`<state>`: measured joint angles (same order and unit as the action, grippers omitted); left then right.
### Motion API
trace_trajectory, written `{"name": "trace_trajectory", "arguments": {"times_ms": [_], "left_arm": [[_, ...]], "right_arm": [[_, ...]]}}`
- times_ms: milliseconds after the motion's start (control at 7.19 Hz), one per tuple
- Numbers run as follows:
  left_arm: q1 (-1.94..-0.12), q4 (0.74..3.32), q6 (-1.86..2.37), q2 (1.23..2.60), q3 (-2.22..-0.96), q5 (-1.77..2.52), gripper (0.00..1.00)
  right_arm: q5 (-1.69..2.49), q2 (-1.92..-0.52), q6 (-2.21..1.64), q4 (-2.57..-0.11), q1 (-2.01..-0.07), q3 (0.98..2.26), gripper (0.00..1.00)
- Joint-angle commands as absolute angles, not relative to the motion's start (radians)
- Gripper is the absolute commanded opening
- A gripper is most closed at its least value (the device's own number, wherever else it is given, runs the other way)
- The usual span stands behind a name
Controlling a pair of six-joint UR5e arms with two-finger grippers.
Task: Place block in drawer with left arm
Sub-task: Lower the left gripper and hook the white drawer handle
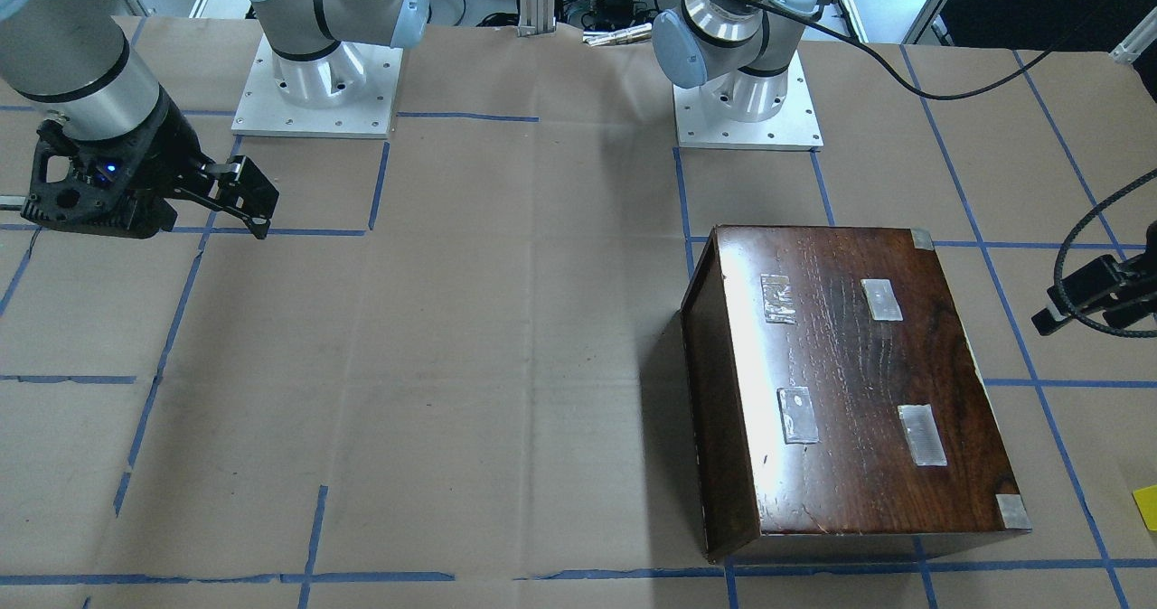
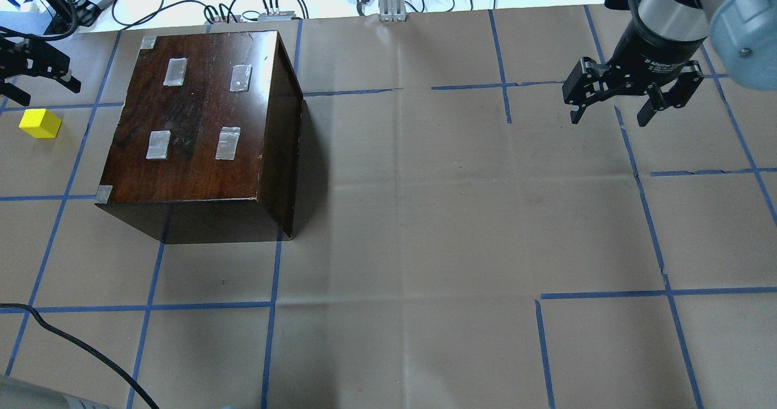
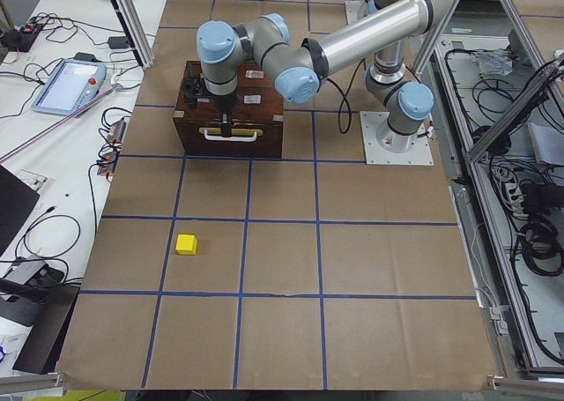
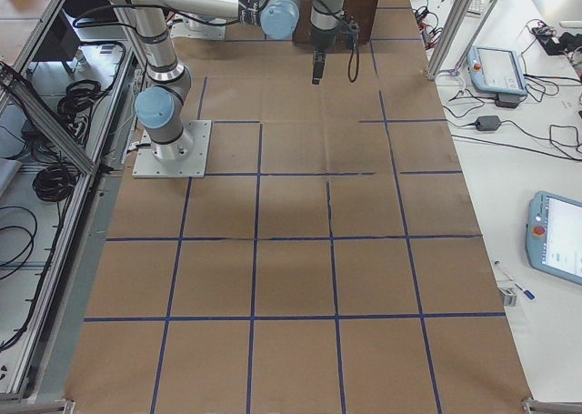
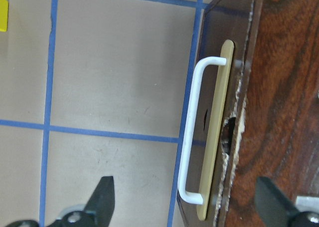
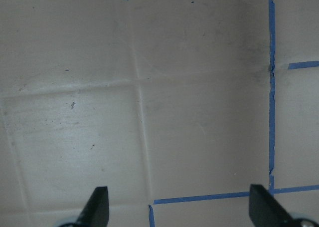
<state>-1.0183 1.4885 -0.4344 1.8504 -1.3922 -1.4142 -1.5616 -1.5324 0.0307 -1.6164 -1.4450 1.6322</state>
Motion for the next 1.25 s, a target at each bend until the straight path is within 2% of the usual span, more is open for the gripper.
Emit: {"name": "trace_trajectory", "arguments": {"times_ms": [0,1113], "left_arm": [[-0.967,1.544,-0.538,1.874,-1.384,-1.356,1.00],[-0.960,1.583,-0.594,1.948,-1.407,-1.292,1.00]], "right_arm": [[-1.562,-1.532,0.031,-1.617,-1.445,1.632,1.00],[-1.562,-1.532,0.031,-1.617,-1.445,1.632,1.00]]}}
